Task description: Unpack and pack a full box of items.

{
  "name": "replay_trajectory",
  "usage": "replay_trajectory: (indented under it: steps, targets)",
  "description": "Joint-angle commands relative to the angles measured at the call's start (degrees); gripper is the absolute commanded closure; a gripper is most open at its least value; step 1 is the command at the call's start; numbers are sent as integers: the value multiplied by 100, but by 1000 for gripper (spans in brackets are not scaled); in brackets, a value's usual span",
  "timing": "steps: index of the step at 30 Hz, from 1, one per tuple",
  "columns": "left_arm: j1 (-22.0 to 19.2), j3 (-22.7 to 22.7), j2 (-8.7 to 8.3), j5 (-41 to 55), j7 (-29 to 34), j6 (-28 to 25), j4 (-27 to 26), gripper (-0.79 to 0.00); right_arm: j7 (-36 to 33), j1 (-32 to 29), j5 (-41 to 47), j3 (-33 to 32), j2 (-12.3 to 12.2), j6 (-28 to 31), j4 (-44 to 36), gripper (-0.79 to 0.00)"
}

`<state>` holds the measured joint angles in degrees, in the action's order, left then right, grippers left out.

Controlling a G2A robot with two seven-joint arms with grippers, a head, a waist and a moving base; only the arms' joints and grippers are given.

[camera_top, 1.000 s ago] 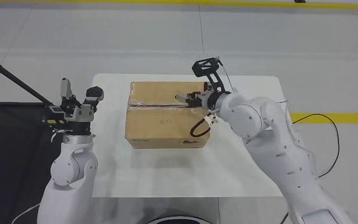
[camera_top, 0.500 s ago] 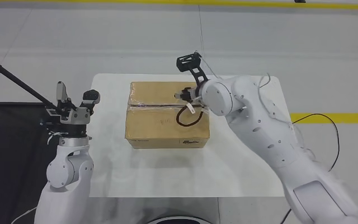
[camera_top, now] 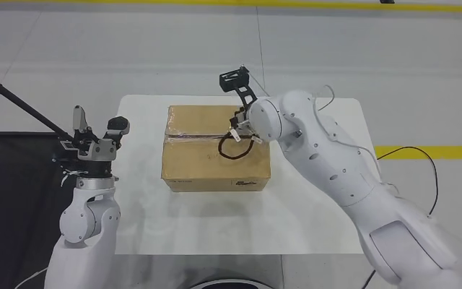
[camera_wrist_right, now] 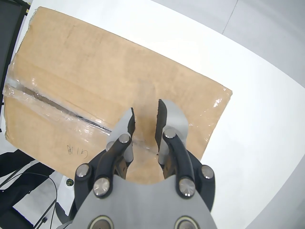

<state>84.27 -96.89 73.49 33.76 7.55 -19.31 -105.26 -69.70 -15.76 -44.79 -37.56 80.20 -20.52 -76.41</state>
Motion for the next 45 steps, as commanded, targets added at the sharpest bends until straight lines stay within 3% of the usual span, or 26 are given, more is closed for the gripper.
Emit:
replay_trajectory:
  steps: [1, 3, 11, 27, 37, 45]
  targets:
    - [-1, 15, 6, -6, 2, 1, -13, -785, 42, -15, -42, -18, 12, -27, -9, -105]
    - [-1, 31, 11, -29, -6, 4, -38, -785, 98, -48, -91, -53, 17, -46, -44, -58]
    - [-3, 121, 35, -133, -41, 39, -200, -785, 352, -376, -439, -318, -45, -143, -465, 0]
    - [-132, 393, 78, -258, 32, 236, -369, -785, 1608, -1819, -1535, -1036, -286, -185, -1945, 0]
    - [-450, 642, -3, -822, 956, 1582, -385, -785, 2183, -2501, -1885, -1304, -322, -52, -2246, 0]
    - [-873, 1084, 10, -1523, 557, 2188, -87, -785, 2455, -2926, -1962, -1491, -325, 100, -2457, 0]
